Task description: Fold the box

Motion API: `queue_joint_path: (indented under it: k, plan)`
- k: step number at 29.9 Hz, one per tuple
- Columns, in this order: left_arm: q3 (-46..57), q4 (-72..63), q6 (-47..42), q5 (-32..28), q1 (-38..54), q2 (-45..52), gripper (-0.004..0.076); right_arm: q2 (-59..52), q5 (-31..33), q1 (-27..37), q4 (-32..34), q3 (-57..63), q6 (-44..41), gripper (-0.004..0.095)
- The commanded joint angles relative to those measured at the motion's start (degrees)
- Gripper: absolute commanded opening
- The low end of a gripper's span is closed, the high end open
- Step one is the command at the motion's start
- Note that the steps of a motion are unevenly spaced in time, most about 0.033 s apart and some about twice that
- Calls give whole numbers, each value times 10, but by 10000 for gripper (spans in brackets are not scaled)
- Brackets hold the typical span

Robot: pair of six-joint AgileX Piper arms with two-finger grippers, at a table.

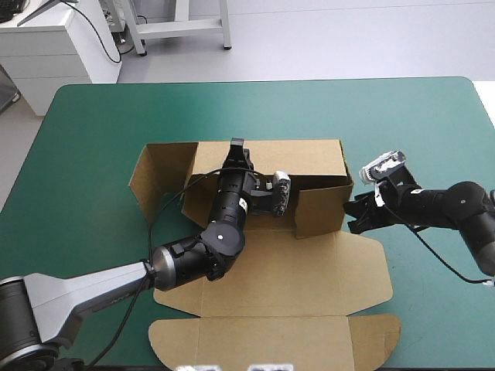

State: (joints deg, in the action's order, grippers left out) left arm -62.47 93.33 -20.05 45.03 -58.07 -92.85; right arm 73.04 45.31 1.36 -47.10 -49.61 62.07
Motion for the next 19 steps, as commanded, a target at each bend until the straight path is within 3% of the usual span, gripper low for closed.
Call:
queue_joint_path:
  k: [1,4,13,15,19]
  plan:
    - [-13,16,-8,25,-3,25,-8,-16,30,3,-10,-15,35,568]
    - [-13,17,-8,25,-3,25,-8,-16,16,3,-11,-15,47,676]
    - [-13,33,-8,27,-3,25,-8,2,-12,-19,-21,3,28,683]
    - [-13,33,-8,27,-3,25,-8,-9,-44,-35,-37,23,28,683]
    - [-13,33,-8,26,-3,25,-8,-44,-166,-74,-80,74,29,683]
